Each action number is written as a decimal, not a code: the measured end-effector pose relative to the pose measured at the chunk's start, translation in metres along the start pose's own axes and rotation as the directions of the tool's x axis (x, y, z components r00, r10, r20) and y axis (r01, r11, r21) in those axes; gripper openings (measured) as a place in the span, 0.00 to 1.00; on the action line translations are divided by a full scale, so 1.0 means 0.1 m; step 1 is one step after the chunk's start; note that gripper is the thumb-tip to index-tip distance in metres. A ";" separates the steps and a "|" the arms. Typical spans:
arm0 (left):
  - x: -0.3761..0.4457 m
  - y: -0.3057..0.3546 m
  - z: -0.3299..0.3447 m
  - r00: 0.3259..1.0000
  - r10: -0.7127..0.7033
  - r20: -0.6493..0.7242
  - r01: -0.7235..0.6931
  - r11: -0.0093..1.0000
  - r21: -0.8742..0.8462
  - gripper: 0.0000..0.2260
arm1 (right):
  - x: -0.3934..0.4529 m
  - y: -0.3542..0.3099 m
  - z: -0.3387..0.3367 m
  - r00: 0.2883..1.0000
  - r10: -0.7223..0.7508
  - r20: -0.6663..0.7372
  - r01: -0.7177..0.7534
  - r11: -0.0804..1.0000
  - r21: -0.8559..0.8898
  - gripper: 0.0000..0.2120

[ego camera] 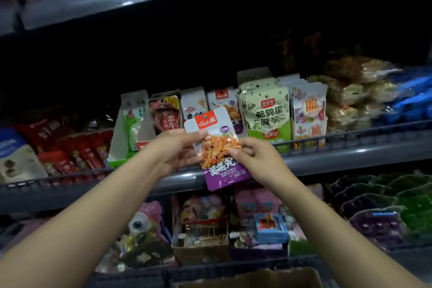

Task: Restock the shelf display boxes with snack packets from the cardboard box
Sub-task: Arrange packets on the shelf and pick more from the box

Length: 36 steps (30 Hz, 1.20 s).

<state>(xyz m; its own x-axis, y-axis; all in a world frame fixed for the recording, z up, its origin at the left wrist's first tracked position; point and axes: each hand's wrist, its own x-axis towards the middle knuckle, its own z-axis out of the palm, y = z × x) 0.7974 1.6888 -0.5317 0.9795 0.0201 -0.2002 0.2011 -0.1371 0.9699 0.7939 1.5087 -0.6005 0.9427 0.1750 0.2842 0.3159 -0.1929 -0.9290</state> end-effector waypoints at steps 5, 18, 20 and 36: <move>0.29 0.39 -0.06 0.974 0.178 -0.140 -0.167 0.982 0.089 0.15 | 0.13 0.10 0.05 0.976 -0.112 -0.185 0.081 0.983 -0.167 0.15; 1.13 0.60 0.42 0.929 0.231 -0.288 -0.166 0.959 0.231 0.09 | 0.23 0.42 0.06 0.962 -0.242 -0.126 0.169 0.892 -0.419 0.20; 1.26 0.54 0.42 0.922 0.256 -0.291 -0.158 0.934 0.321 0.08 | 0.23 0.42 0.05 0.966 -0.231 -0.115 0.169 0.903 -0.395 0.21; 1.54 0.38 0.46 0.699 0.713 -0.042 -0.207 0.259 0.943 0.14 | 0.24 0.46 0.03 0.963 -0.248 -0.102 0.192 0.904 -0.382 0.21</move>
<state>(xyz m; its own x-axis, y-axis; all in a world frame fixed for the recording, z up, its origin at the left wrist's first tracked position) 0.9555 1.6406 -0.5319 0.8289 -0.0419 0.5578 -0.1584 -0.9739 0.1623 0.8310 1.5068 -0.6370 0.8407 0.1175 0.5285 0.5080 -0.5092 -0.6948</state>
